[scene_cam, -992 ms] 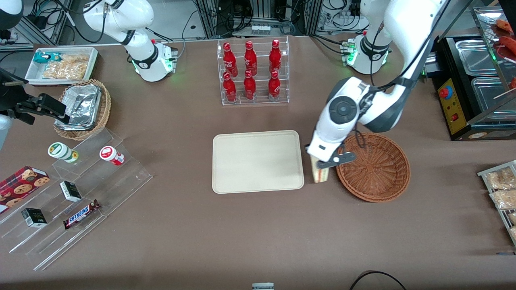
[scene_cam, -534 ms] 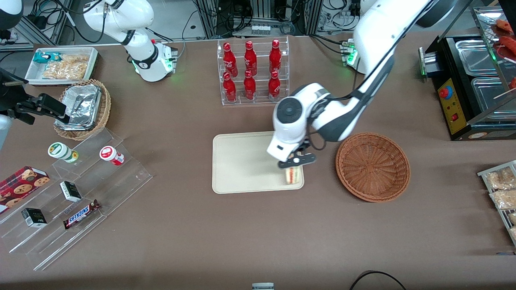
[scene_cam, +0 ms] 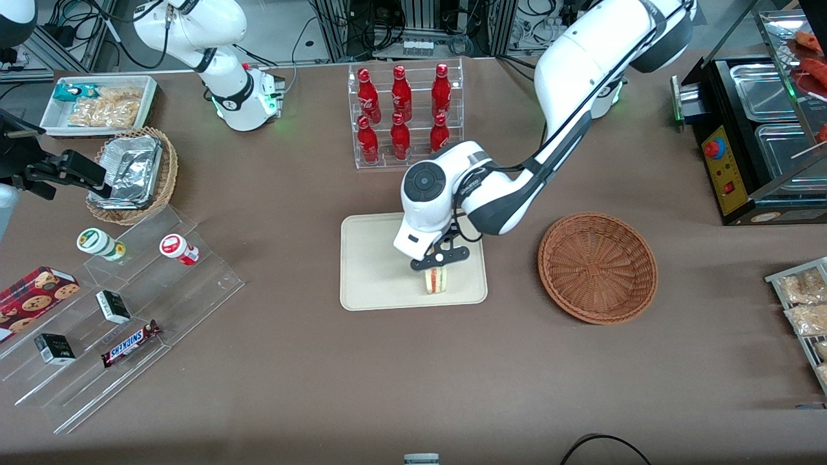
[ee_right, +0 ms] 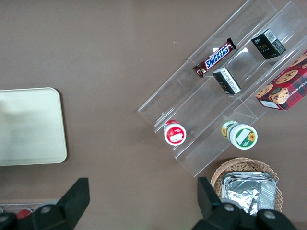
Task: Place sandwich from basket to tray
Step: 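Carry the sandwich with the left gripper over the cream tray, then lower the sandwich onto the tray and open the left gripper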
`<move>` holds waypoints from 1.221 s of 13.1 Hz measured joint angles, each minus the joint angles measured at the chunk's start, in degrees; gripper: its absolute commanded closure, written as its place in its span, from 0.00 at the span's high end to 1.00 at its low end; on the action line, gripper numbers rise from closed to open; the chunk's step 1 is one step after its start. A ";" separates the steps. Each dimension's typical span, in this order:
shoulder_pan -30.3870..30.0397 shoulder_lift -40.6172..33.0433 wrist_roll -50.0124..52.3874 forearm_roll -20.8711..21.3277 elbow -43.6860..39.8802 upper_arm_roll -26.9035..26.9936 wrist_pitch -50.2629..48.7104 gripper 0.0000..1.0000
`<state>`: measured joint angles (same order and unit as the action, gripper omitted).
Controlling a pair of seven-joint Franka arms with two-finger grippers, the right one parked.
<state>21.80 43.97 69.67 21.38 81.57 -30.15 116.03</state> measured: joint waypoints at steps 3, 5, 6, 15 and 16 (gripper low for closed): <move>1.39 2.04 1.49 -0.13 -2.19 -0.11 0.00 0.02; 2.00 3.10 1.57 -0.58 -3.36 -0.20 0.00 0.02; 2.39 3.56 1.57 -0.69 -3.69 -0.25 0.00 0.02; 4.04 6.34 1.59 -0.74 -6.24 -0.26 0.01 1.00; 4.03 6.30 1.61 -0.75 -6.70 -0.26 0.00 1.00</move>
<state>25.83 50.27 71.29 20.63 74.87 -30.41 116.04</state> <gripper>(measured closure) 0.546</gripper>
